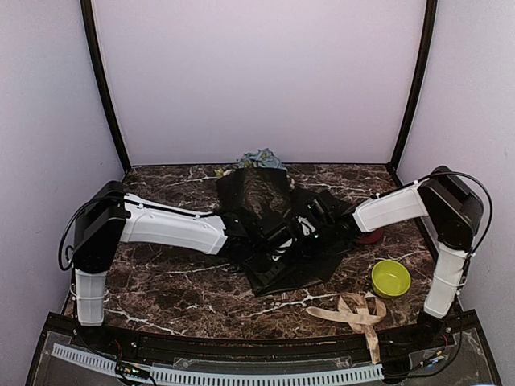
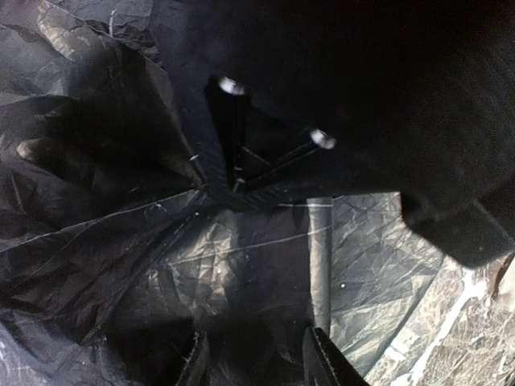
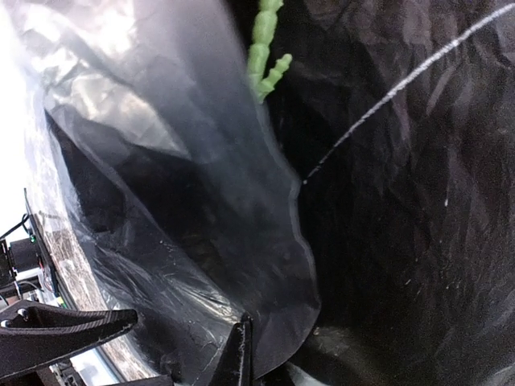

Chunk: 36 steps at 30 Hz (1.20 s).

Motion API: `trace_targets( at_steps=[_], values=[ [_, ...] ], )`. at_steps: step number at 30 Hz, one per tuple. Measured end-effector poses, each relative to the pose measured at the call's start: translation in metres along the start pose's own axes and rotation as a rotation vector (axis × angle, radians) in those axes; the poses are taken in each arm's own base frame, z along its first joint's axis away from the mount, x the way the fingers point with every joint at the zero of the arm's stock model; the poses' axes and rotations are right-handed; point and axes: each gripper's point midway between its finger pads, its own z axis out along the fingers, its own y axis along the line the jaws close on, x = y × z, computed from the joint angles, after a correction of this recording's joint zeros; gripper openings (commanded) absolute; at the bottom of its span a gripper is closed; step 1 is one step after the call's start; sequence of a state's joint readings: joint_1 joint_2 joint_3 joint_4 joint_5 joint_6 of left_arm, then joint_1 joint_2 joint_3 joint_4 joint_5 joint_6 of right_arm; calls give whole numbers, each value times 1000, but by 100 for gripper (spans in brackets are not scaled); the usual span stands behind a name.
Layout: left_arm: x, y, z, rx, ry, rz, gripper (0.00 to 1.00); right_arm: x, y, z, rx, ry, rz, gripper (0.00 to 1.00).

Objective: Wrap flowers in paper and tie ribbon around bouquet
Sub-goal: Press the fold line on the 2/3-folded wrapping paper, then pick up the right corner of the flattened wrapping paper from the center of the board.

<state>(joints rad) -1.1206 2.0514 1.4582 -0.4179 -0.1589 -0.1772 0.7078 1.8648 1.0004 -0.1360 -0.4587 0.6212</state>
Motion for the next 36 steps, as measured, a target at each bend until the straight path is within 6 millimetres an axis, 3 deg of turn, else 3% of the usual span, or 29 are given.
trace_targets(
  at_steps=[11,14,16,19,21,25,29,33,36],
  values=[
    [-6,-5,5,144,-6,-47,37,-1,-8,-7,51,-27,56,14],
    [-8,-2,6,178,-5,-81,36,-1,-9,-18,68,-45,79,15],
    [3,5,15,184,32,-108,36,-7,-4,-32,57,-84,83,17],
    [1,6,15,211,29,-130,36,-19,5,-59,21,-169,95,18],
    [1,6,15,217,29,-134,36,-26,1,-77,18,-228,120,19],
    [1,5,16,221,29,-135,36,-26,-30,-106,75,-327,201,24],
    [1,4,16,226,30,-135,36,-11,-78,-126,154,-383,309,46],
    [1,4,15,228,30,-135,36,3,-117,-130,208,-383,412,54],
    [1,4,15,229,30,-134,36,5,-128,-124,208,-364,440,52]
  ],
)
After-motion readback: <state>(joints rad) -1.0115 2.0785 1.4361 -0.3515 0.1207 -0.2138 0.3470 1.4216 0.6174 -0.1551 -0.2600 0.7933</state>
